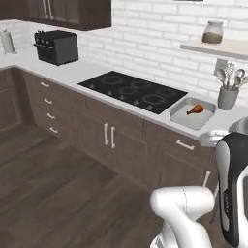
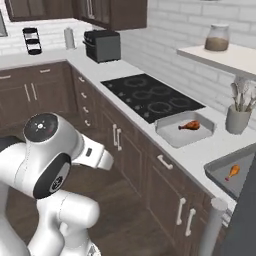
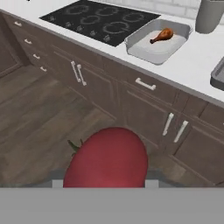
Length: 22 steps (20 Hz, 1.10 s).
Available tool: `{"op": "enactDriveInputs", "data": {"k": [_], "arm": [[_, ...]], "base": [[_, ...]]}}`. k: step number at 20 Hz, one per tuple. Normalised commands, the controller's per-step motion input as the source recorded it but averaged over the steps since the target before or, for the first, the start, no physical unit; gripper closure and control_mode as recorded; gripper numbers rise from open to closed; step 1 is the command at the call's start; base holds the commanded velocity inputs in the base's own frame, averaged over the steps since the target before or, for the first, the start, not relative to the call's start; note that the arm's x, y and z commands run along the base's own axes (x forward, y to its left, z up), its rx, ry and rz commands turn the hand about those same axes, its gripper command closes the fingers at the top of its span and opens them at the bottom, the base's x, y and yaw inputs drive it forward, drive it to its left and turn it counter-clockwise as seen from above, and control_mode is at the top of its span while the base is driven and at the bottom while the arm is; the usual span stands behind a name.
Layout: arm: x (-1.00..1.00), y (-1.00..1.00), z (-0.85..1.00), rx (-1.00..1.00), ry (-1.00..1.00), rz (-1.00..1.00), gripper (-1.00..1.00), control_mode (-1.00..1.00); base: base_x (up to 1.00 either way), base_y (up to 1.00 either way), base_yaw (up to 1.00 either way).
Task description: Place one tomato and one chicken drumstick in each tupperware on the nearby counter, to pack two identical lunches.
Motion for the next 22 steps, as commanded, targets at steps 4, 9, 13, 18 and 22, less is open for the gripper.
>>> {"op": "enactDriveInputs", "data": {"k": [4, 9, 13, 18, 22], "arm": [[0.00, 0.00, 0.00, 0.00, 0.00, 0.00, 1.00, 1.00], [0.00, 0.00, 0.00, 0.00, 0.00, 0.00, 1.00, 1.00], [0.00, 0.00, 0.00, 0.00, 0.00, 0.00, 1.00, 1.00], [0.00, 0.00, 0.00, 0.00, 0.00, 0.00, 1.00, 1.00], [0.00, 0.00, 0.00, 0.00, 0.00, 0.00, 1.00, 1.00]], "base": [[0.30, 0.00, -0.80], [0.27, 0.00, -0.87], [0.98, 0.18, -0.62], [1.00, 0.05, -0.24], [1.00, 0.05, -0.38]]}}
